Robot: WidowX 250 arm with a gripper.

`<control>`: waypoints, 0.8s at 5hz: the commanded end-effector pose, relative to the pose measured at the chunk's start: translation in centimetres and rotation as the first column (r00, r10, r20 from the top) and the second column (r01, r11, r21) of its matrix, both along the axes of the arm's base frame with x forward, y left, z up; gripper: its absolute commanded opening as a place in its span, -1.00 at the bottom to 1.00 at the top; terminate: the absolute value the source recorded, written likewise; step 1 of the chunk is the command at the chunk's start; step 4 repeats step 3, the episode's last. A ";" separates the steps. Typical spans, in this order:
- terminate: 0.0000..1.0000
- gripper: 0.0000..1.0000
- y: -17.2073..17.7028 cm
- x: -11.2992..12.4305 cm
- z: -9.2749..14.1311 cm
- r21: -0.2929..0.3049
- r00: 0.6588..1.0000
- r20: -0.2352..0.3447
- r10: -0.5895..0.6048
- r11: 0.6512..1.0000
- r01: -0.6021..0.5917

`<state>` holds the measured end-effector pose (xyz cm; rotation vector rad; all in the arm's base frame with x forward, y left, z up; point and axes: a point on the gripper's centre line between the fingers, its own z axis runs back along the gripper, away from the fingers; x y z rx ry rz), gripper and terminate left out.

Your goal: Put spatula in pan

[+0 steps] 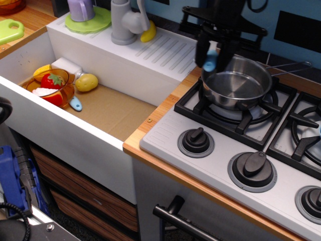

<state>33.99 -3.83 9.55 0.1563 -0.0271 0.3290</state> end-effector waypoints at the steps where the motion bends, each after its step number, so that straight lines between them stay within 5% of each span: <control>1: -1.00 -1.00 -2.2 -0.4 0.1 -0.007 0.996 0.086 0.008 1.000 -0.008; 2: -1.00 -1.00 -2.1 -0.3 -0.4 -0.041 0.996 0.088 -0.010 0.999 0.013; 3: 1.00 1.00 -2.3 -0.6 -1.0 -0.030 0.991 0.127 -0.031 0.999 0.035; 4: 1.00 1.00 -2.3 -0.6 -1.0 -0.030 0.991 0.127 -0.031 0.999 0.035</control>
